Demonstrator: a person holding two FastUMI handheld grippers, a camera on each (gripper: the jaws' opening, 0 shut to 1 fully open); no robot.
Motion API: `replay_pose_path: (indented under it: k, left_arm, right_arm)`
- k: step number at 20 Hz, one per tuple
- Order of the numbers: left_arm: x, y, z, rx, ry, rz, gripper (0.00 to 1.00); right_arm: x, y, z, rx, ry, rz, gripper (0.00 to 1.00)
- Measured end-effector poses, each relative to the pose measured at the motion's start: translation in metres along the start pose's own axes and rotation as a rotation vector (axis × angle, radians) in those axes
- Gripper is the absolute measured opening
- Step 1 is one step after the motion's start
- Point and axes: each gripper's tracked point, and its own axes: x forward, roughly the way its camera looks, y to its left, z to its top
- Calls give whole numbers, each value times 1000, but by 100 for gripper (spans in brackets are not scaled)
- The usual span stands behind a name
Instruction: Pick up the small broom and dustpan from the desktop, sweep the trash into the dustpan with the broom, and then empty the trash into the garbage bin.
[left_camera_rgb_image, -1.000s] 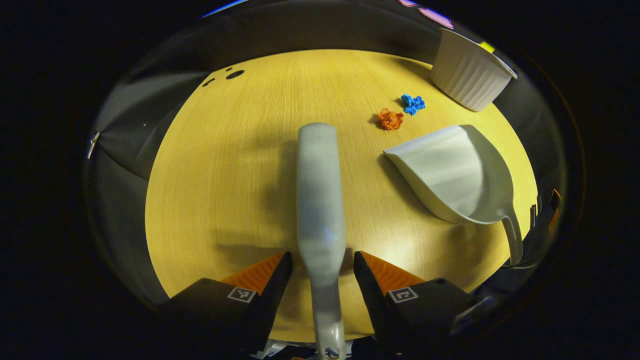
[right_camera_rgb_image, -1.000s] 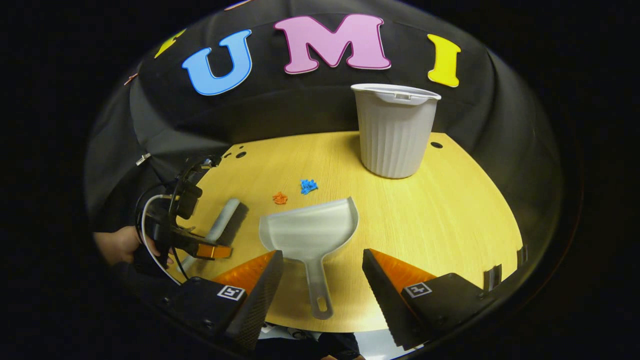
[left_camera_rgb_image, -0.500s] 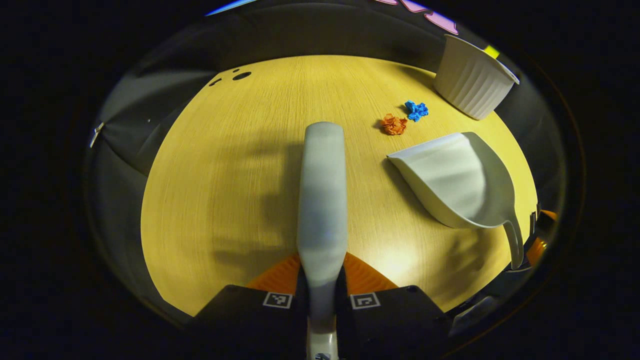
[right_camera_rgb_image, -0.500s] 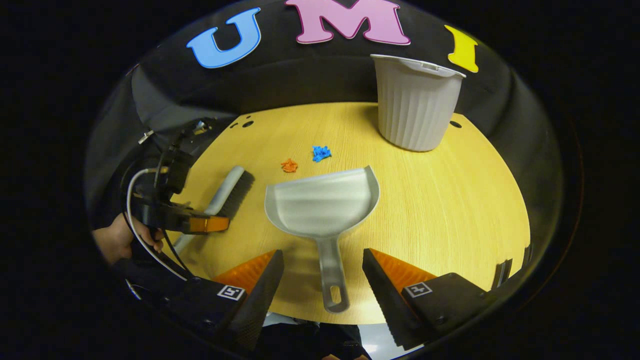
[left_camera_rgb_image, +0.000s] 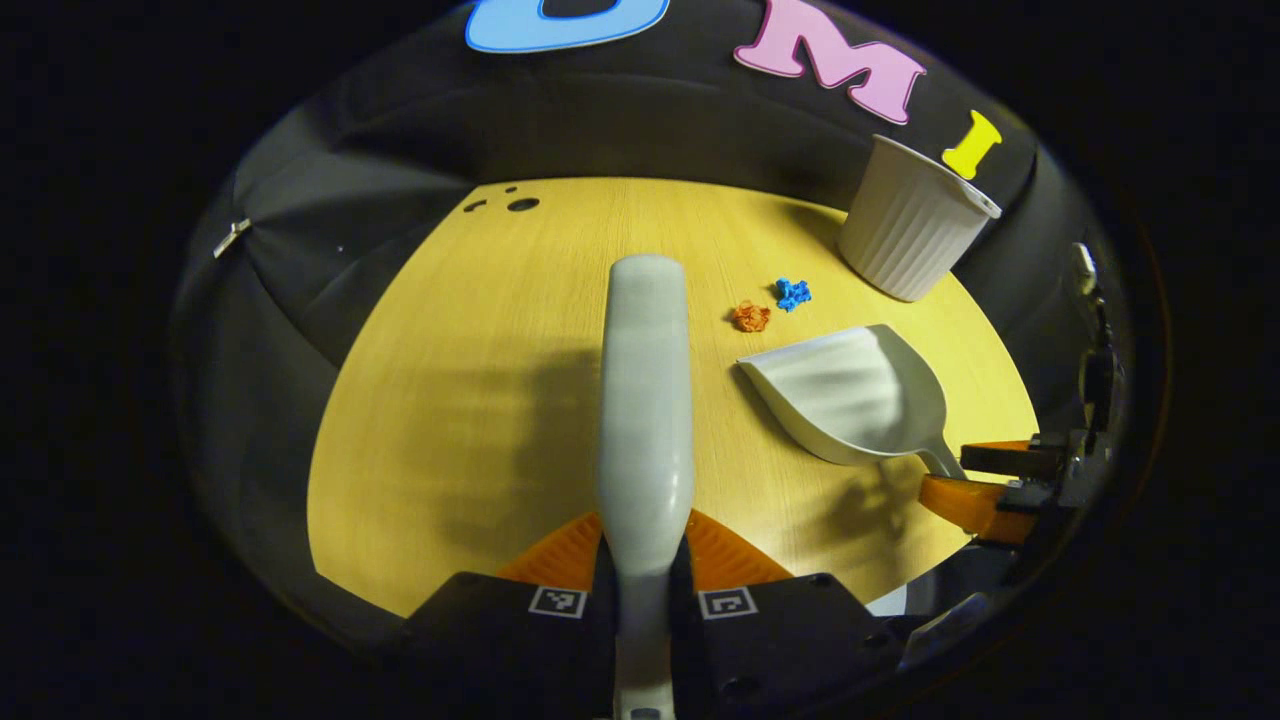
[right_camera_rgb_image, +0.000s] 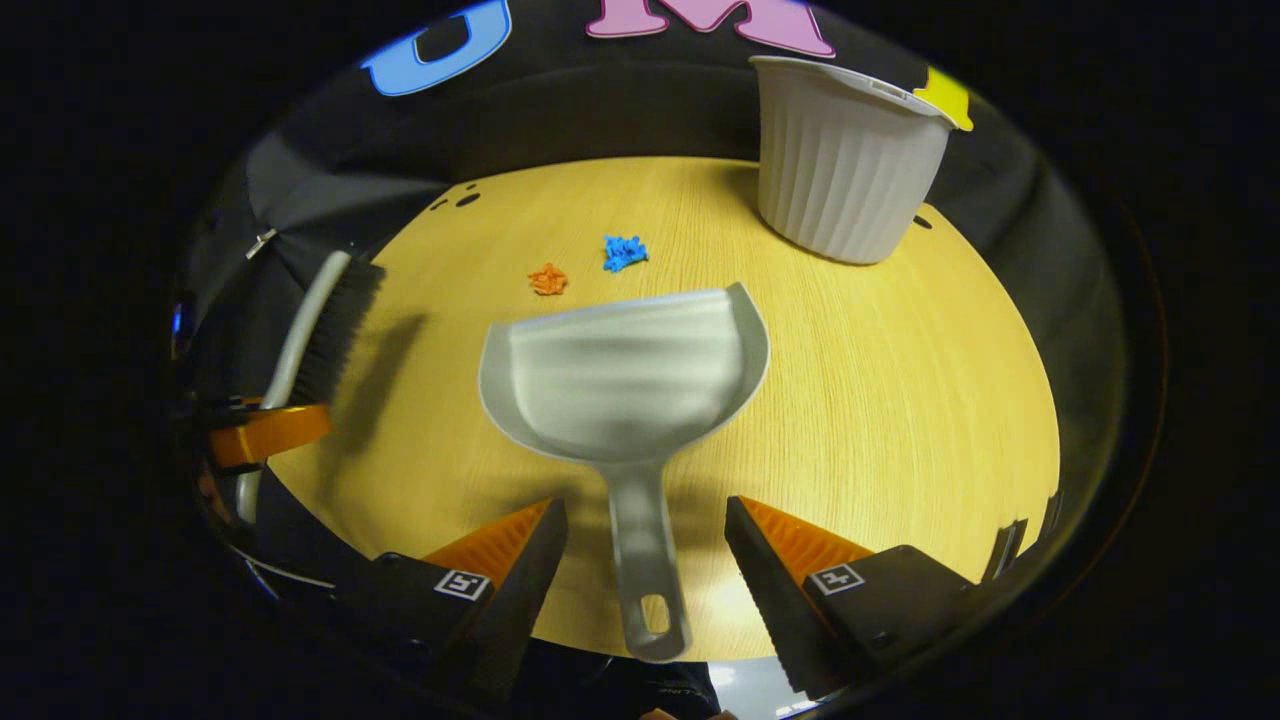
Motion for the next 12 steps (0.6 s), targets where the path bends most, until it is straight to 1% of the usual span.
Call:
replay_pose_path:
  k: [3, 5, 7, 9, 10, 11, 12]
  left_arm:
    - [-17, -2, -2, -31, -7, -11, 27]
    - [-20, 0, -4, -31, -6, -7, 27]
    - [-22, -2, 0, -31, -31, -20, 25]
    - [-21, -4, -1, -56, -32, -31, 27]
    - [-20, -3, -1, -69, -29, -30, 27]
    - [-17, -3, 0, -74, -23, -24, 27]
    - [-15, -3, 1, -71, -18, -17, 26]
  right_arm:
    - [19, -3, -8, -23, 74, -18, 99]
    - [32, -3, -8, -40, 101, -27, 99]
    - [41, -1, -9, -34, 129, -30, 99]
    - [45, -2, -2, -45, 114, -40, 95]
    - [46, -3, 1, -55, 110, -47, 84]
    - [47, -2, 4, -60, 109, -41, 78]
    - [48, -2, 4, -69, 112, -33, 66]
